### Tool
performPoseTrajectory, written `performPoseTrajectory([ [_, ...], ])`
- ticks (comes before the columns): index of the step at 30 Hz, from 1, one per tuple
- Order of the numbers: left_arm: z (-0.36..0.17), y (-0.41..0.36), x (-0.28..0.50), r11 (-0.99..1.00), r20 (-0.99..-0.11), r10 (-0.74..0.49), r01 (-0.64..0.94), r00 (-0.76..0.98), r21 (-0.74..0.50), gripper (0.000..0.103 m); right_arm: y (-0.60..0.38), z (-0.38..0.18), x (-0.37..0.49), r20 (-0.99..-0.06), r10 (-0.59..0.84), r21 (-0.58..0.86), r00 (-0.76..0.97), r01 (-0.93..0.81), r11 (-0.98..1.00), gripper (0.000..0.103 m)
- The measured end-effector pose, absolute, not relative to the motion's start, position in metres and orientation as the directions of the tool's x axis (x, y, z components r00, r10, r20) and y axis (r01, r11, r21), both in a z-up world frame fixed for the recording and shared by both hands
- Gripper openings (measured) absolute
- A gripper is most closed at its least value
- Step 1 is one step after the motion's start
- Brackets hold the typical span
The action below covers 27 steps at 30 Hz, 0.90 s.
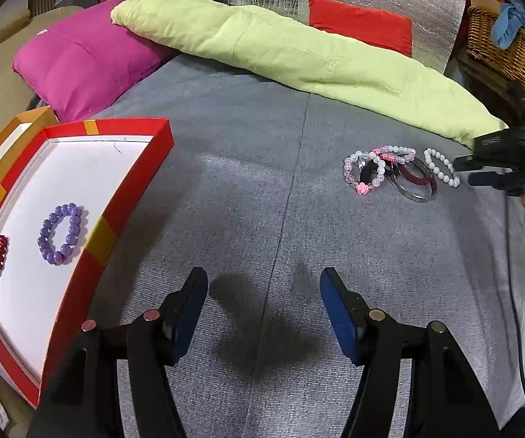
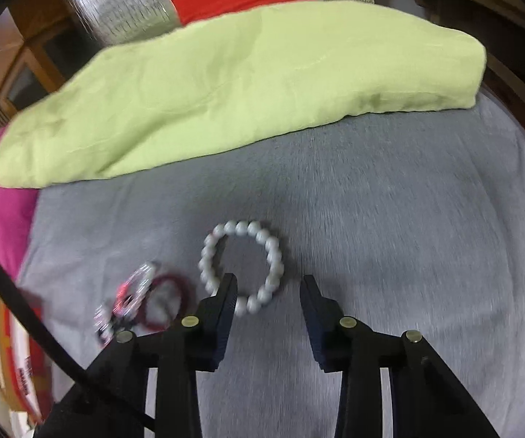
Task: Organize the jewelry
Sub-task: 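Grasp the white beaded bracelet with the right gripper while the left grasps the pink-white bracelet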
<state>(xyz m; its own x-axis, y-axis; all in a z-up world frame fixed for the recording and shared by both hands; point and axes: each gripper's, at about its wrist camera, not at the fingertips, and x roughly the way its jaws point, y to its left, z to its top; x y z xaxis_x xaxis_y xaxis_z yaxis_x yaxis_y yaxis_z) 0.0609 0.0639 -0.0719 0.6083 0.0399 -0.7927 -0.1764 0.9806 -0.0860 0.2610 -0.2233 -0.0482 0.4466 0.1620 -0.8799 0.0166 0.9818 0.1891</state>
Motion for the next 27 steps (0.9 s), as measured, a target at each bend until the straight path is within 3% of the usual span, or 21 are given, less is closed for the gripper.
performPoseTrajectory([
  [4,-0.073,0.063,0.062,0.981,-0.794,0.038,-0.173,0.607,-0.085,0.065,-0.209,-0.068,0.273,-0.907,0.074,0.082,0.414,0.000,0.997,0.023],
  [5,-0.073,0.063,0.062,0.981,-0.792,0.039,-0.174,0.609,-0.085,0.065,-0.208,-0.068,0.272,-0.907,0.060,0.064,0.417,-0.005,0.998,0.010],
  [12,-0.072,0.059,0.059,0.982,-0.781,0.059,-0.177,0.622,-0.067,0.065,-0.226,-0.062,0.232,-0.902,0.092,0.079,0.422,-0.050,0.996,0.010],
  [18,-0.065,0.052,0.065,0.985,-0.775,0.042,-0.154,0.630,-0.072,0.065,-0.261,-0.063,0.177,-0.872,0.201,0.208,0.447,-0.034,0.978,0.010],
  [27,-0.059,0.033,0.134,0.982,-0.814,-0.049,-0.120,0.579,-0.145,0.065,-0.273,-0.069,0.145,-0.816,0.279,0.308,0.507,-0.028,0.951,0.010],
])
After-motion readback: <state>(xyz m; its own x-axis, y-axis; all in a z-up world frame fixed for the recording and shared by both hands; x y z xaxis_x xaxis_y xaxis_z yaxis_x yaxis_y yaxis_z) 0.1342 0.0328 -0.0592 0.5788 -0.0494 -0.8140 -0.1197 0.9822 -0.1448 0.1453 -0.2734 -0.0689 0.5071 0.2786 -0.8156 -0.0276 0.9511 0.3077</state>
